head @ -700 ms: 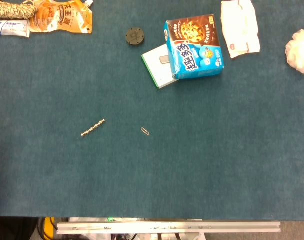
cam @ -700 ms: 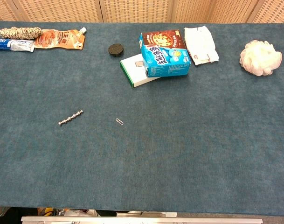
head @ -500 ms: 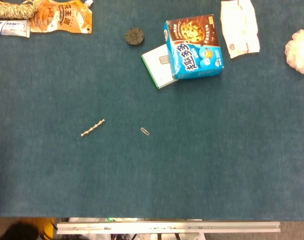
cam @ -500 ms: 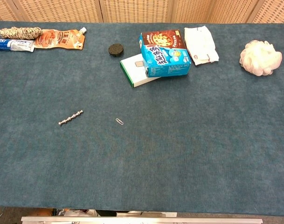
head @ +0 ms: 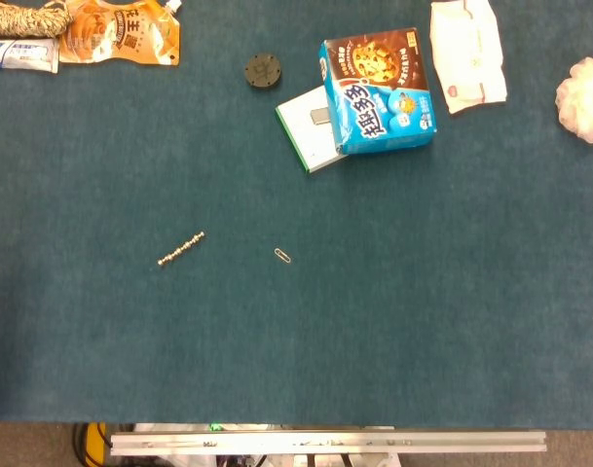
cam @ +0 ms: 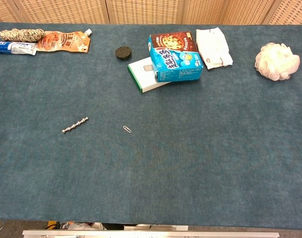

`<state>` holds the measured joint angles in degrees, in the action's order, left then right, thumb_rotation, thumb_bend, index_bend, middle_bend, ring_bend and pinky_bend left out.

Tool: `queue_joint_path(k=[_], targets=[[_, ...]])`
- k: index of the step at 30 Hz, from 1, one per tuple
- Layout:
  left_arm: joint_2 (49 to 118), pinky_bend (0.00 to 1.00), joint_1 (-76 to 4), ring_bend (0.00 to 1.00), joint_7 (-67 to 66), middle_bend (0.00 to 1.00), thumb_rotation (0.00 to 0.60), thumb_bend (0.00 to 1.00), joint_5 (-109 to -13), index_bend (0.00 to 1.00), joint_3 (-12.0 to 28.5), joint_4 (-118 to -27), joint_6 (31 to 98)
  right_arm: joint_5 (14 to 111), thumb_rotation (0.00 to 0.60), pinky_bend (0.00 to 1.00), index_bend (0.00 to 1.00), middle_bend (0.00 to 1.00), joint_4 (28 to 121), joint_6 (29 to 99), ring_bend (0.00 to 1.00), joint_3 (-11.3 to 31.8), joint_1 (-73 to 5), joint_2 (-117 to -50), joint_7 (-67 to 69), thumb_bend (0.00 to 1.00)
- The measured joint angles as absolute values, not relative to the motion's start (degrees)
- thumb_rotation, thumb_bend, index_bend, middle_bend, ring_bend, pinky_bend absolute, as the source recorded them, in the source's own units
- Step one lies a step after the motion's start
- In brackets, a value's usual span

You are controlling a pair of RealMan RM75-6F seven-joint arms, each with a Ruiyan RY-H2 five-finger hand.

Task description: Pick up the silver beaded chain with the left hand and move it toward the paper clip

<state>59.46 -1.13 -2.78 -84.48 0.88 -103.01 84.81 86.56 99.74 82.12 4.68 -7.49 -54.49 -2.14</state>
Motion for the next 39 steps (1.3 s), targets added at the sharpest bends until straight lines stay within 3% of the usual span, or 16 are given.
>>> queue_joint_path(k=[15,28,31,39], targets=[[59.7,0.32,-8.5,0.38,-1.0,0.41,0.600,0.17,-89.0,0.33,0.0,-100.3,74.6,86.2,0.600,0.45,0.47,0.52,100.9,81.4,0.42,5.0,-8.3,-54.2,-3.7,0.27],[68.6,0.33,-14.5,0.38,-5.2,0.41,0.600,0.15,-90.2,0.34,-0.5,-95.3,67.2,84.9,0.600,0.45,0.47,0.52,100.9,81.8,0.42,5.0,-7.6,-54.0,-4.3,0.27],[70.7,0.41,-16.0,0.40,-6.3,0.42,0.600,0.15,-89.9,0.36,-0.2,-94.0,65.5,84.6,0.600,0.45,0.47,0.52,100.9,81.6,0.42,4.9,-7.7,-54.1,-4.4,0.27],[77.0,0.77,-19.6,0.64,-8.8,0.64,0.600,0.15,-88.3,0.46,1.0,-89.0,62.2,84.1,0.600,0.45,0.47,0.52,101.0,81.5,0.42,5.0,-7.6,-53.9,-4.7,0.27]])
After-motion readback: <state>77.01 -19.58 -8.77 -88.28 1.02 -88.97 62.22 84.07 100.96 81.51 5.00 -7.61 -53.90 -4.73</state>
